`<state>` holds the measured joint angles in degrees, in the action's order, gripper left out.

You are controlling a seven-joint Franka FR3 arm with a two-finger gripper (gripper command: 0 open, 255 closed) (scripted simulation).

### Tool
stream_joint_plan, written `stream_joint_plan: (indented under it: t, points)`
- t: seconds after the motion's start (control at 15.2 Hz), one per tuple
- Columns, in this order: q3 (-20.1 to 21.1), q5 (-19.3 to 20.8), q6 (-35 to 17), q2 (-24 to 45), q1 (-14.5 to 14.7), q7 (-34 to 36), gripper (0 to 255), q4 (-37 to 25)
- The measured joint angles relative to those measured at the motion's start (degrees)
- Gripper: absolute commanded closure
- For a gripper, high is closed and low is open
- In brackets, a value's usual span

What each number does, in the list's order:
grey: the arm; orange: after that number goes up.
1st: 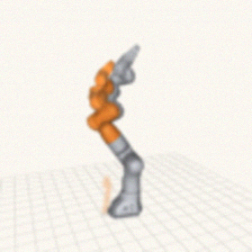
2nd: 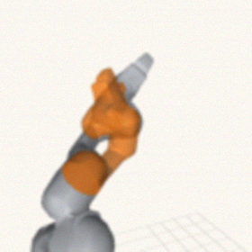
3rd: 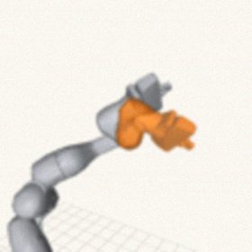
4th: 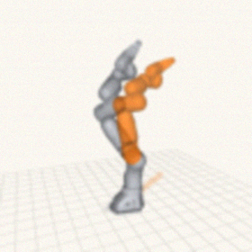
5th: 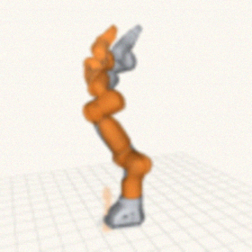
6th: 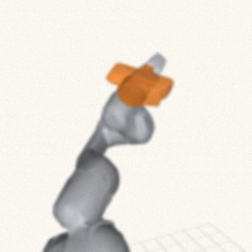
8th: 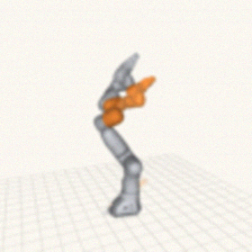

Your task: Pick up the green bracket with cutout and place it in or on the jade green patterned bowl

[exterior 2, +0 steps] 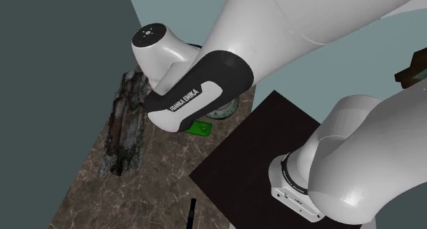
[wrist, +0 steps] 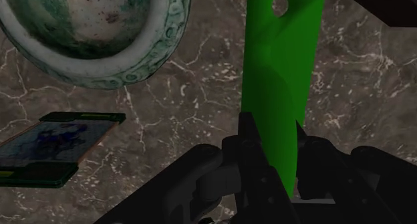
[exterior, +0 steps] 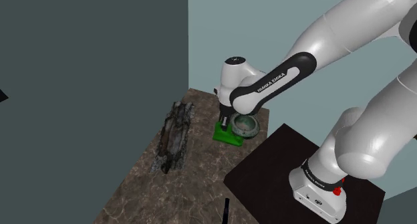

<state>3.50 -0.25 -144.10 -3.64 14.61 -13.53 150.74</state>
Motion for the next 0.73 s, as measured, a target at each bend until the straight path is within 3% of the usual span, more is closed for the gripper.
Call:
stream_joint_plan:
  t: [0.73]
  points:
    - [-0.6, -0.3, 9.2, -7.3, -0.3, -1.2, 255, -1.9]
